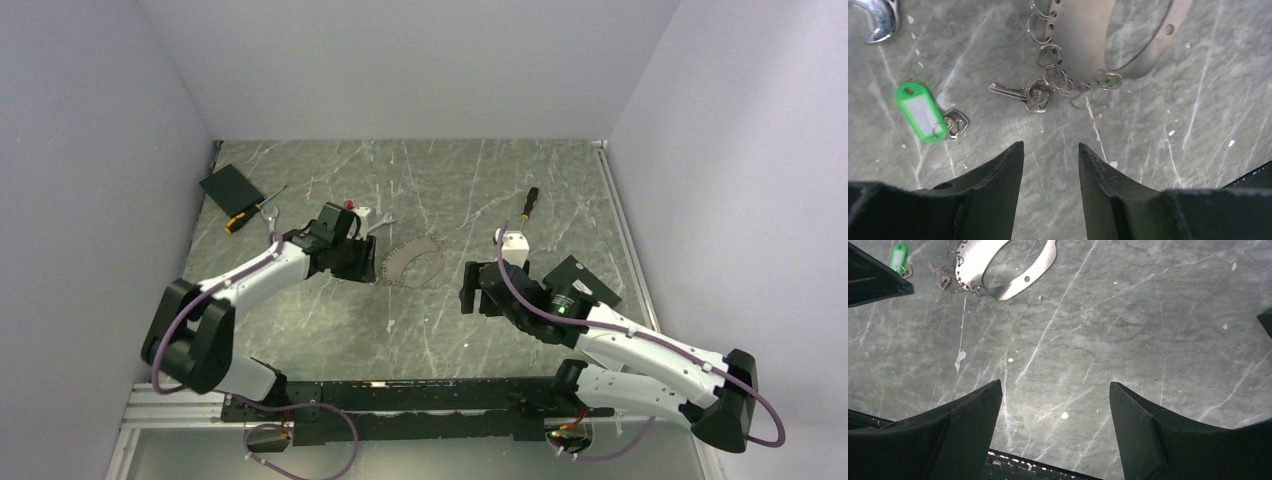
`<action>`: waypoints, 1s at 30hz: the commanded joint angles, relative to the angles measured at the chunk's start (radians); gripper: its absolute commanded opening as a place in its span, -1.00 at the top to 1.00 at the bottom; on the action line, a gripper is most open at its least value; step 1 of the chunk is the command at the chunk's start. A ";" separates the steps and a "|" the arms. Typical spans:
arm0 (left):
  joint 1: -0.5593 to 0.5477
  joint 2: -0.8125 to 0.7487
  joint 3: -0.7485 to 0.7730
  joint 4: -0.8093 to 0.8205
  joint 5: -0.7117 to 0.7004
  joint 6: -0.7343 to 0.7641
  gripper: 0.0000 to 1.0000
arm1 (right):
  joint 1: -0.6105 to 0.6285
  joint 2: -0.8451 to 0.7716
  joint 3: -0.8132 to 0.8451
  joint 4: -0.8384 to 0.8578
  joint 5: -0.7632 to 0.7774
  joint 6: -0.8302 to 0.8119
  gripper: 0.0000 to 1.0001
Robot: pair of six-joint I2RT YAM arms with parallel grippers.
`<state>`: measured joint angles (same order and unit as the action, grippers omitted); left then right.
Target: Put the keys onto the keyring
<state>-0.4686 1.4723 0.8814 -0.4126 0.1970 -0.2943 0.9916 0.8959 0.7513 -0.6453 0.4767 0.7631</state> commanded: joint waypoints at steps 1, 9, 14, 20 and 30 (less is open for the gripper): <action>0.014 0.064 0.028 0.094 0.092 0.020 -0.03 | -0.002 -0.026 0.017 -0.023 0.042 -0.022 -0.67; 0.023 0.195 0.097 0.104 0.069 0.057 0.07 | -0.002 -0.007 0.023 -0.016 0.019 -0.056 -0.68; 0.024 0.225 0.111 0.094 0.051 0.074 0.13 | -0.002 -0.024 0.009 -0.010 0.008 -0.050 -0.69; 0.024 0.235 0.105 0.098 0.036 0.076 0.17 | -0.002 -0.039 -0.002 -0.019 0.005 -0.041 -0.69; 0.023 0.171 0.085 0.122 -0.023 0.096 0.08 | -0.002 -0.041 -0.002 -0.018 0.001 -0.035 -0.70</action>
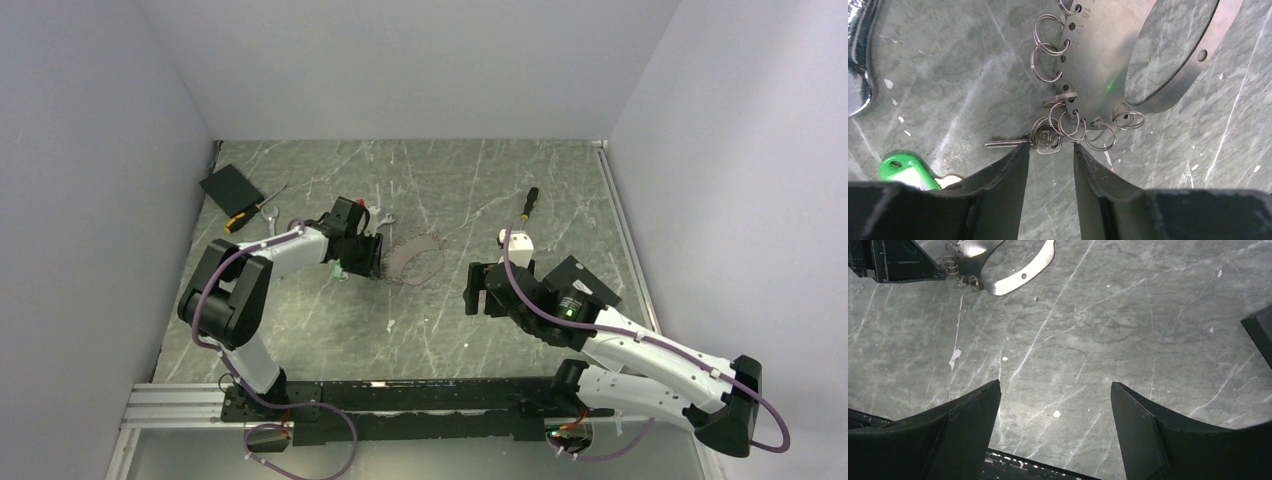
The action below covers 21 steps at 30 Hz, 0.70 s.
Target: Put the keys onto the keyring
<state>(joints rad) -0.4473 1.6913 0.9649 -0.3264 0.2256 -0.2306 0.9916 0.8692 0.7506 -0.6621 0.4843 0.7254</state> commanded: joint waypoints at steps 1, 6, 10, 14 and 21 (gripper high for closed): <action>0.001 -0.054 0.001 0.035 -0.060 0.036 0.08 | -0.002 -0.013 -0.002 0.001 -0.009 0.005 -0.69; -0.008 -0.064 -0.005 0.043 -0.100 0.054 0.09 | -0.002 -0.010 -0.005 0.010 -0.021 0.007 -0.70; -0.011 -0.037 0.003 0.046 -0.113 0.061 0.11 | -0.002 -0.013 -0.005 0.006 -0.020 0.006 -0.70; -0.014 -0.006 0.014 0.053 -0.131 0.060 0.17 | -0.002 -0.024 -0.007 -0.003 -0.015 0.008 -0.70; -0.022 0.026 0.017 0.077 -0.124 0.057 0.23 | -0.002 -0.046 -0.015 -0.026 -0.005 0.018 -0.69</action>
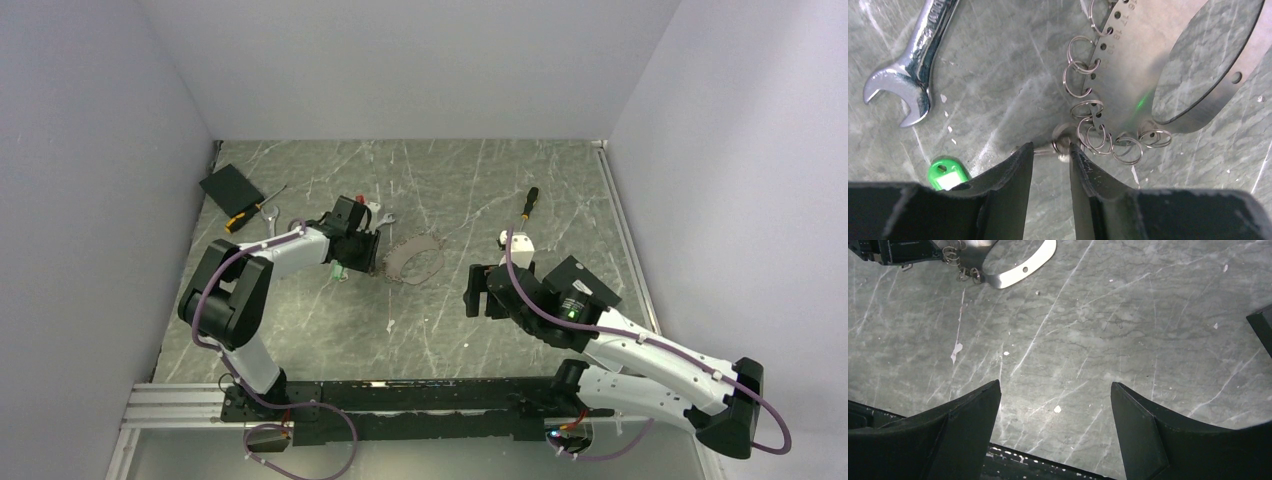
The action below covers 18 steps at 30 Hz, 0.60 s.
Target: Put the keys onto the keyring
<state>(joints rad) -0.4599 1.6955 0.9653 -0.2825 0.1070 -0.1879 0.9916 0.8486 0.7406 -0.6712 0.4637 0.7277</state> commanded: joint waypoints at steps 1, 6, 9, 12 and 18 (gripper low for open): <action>-0.011 0.026 0.015 0.037 -0.003 0.012 0.23 | -0.002 -0.030 -0.008 -0.017 0.016 0.017 -0.69; -0.027 0.041 0.026 0.036 -0.015 0.015 0.26 | -0.002 -0.032 -0.018 -0.014 0.012 0.024 -0.69; -0.048 0.033 0.042 0.012 -0.056 0.021 0.25 | -0.002 -0.028 -0.015 -0.017 0.010 0.024 -0.70; -0.064 0.015 0.059 -0.011 -0.092 0.018 0.17 | -0.002 -0.030 -0.016 -0.016 0.013 0.024 -0.70; -0.066 0.005 0.081 -0.035 -0.132 -0.009 0.10 | -0.002 -0.028 -0.021 -0.009 0.007 0.027 -0.70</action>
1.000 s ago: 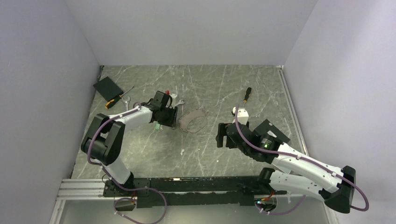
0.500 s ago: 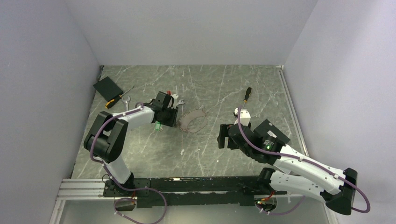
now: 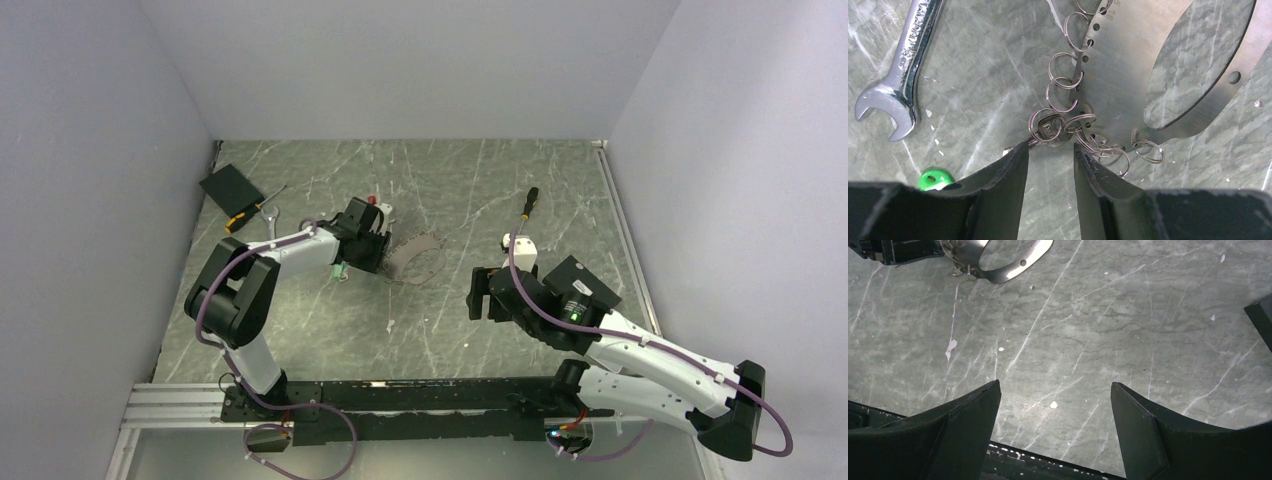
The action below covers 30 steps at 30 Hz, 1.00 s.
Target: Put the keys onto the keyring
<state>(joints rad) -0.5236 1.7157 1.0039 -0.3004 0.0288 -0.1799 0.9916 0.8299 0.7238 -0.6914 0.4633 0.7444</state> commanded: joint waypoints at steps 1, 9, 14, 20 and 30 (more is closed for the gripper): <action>-0.003 -0.009 0.043 -0.014 -0.059 -0.020 0.10 | -0.002 -0.009 -0.006 0.013 0.005 0.011 -0.70; -0.004 0.028 0.078 -0.007 -0.063 -0.038 0.13 | -0.002 -0.015 -0.007 0.003 0.009 0.010 -0.70; -0.006 0.063 0.110 -0.025 -0.064 -0.044 0.16 | -0.002 -0.016 -0.011 0.004 0.009 0.008 -0.70; -0.012 0.090 0.124 -0.051 -0.076 -0.069 0.27 | -0.002 -0.014 -0.008 0.001 0.011 0.002 -0.70; -0.017 0.054 0.101 -0.068 -0.088 -0.104 0.42 | -0.002 -0.001 -0.011 0.015 0.004 -0.003 -0.70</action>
<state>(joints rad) -0.5362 1.7973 1.1015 -0.3542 -0.0505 -0.2565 0.9916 0.8299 0.7116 -0.6956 0.4633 0.7444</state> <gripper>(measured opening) 0.314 0.849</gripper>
